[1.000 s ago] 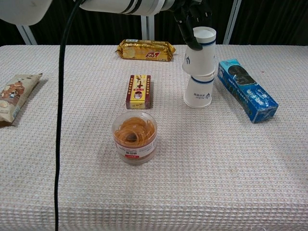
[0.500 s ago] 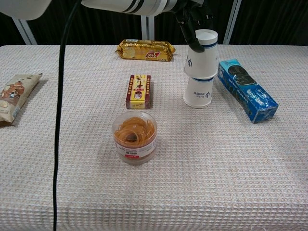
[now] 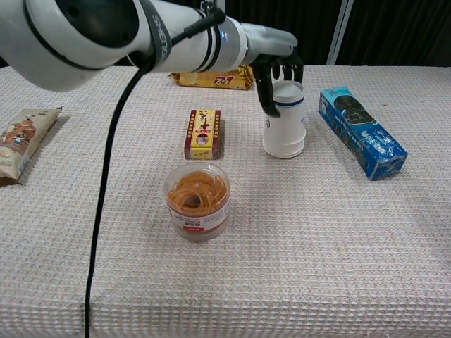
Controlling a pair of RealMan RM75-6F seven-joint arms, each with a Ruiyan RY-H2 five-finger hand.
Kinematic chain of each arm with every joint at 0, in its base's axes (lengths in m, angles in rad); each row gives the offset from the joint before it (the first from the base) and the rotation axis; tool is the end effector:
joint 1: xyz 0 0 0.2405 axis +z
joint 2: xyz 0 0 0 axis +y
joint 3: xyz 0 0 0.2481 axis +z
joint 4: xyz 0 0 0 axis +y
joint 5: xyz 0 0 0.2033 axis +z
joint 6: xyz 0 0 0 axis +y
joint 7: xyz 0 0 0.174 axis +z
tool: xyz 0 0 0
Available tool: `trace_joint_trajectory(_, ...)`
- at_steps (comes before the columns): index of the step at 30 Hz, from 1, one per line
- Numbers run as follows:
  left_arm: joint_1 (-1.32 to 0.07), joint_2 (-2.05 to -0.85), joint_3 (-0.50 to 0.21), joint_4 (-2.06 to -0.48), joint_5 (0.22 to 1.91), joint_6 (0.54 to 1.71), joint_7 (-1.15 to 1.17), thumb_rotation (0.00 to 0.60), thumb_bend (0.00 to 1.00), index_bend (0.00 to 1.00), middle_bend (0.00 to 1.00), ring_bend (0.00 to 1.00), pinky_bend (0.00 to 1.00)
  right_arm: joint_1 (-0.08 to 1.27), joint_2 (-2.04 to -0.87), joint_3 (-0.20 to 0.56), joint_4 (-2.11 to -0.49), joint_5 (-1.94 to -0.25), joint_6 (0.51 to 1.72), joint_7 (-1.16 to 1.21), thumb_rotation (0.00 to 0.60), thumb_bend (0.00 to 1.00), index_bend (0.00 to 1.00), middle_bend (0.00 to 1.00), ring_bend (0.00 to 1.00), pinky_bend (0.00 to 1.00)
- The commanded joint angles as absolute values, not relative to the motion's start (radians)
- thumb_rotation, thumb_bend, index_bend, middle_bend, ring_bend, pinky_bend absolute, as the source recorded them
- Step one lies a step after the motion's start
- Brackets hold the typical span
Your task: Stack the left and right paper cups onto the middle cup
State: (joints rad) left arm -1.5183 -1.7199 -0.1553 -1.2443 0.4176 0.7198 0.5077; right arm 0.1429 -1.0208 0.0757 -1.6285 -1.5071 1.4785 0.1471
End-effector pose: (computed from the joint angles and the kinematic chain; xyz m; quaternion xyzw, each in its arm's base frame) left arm 0.0681 0.4132 -0.0963 -0.8267 -0.3314 -0.3158 0.3269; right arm -0.2876 -0.2323 0.1938 0.5898 -0.3815 0.4347 0.5635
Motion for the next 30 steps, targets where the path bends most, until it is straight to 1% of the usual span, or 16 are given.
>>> trace_joint_trajectory(1,-1.501,-1.746,-0.143,-1.237,0.439,0.754,0.523,0.6,0.13,0.17,0.14,0.1,0.12,0.144,-1.024,0.077,-1.624,-1.506,1.474,0.152,0.6,0.23,0.0,0.0,0.0,0.0)
trace_joint_trajectory(5,-1.45,-1.693,-0.165,-1.32,0.482,0.802,0.486,0.6,0.12,0.14,0.12,0.1,0.12,0.144,-1.027,0.079,-1.619,-1.505,1.469,0.16,0.6,0.23,0.0,0.0,0.0,0.0)
trace_joint_trajectory(8,-1.37,-1.598,-0.173,-1.438,0.554,0.879,0.429,0.6,0.12,0.14,0.12,0.1,0.12,0.142,-1.024,0.081,-1.614,-1.5,1.466,0.172,0.6,0.23,0.0,0.0,0.0,0.0)
trace_joint_trajectory(11,-1.268,-1.482,-0.153,-1.555,0.633,0.979,0.381,0.6,0.12,0.14,0.12,0.1,0.12,0.143,-1.018,0.08,-1.609,-1.486,1.446,0.192,0.6,0.23,0.0,0.0,0.0,0.0)
trace_joint_trajectory(14,-1.143,-1.364,-0.095,-1.643,0.723,1.104,0.353,0.6,0.13,0.16,0.14,0.1,0.12,0.151,-1.007,0.067,-1.609,-1.477,1.398,0.214,0.6,0.23,0.0,0.05,0.0,0.0)
trace_joint_trajectory(16,-1.067,-1.31,-0.05,-1.669,0.779,1.173,0.336,0.6,0.14,0.18,0.15,0.1,0.12,0.157,-1.01,0.061,-1.6,-1.475,1.373,0.217,0.6,0.23,0.0,0.08,0.0,0.0)
trace_joint_trajectory(21,-0.845,-1.205,0.08,-1.657,0.96,1.356,0.244,0.6,0.14,0.21,0.15,0.1,0.12,0.162,-1.033,0.06,-1.578,-1.469,1.358,0.217,0.6,0.24,0.0,0.08,0.0,0.0)
trace_joint_trajectory(27,-0.592,-1.152,0.203,-1.586,1.15,1.555,0.116,0.6,0.14,0.21,0.15,0.1,0.12,0.147,-1.059,0.062,-1.571,-1.484,1.399,0.198,0.6,0.25,0.0,0.08,0.0,0.0)
trace_joint_trajectory(30,-0.476,-1.146,0.237,-1.569,1.203,1.645,0.079,0.6,0.14,0.21,0.15,0.1,0.12,0.133,-1.076,0.054,-1.567,-1.497,1.423,0.191,0.6,0.24,0.0,0.08,0.0,0.0)
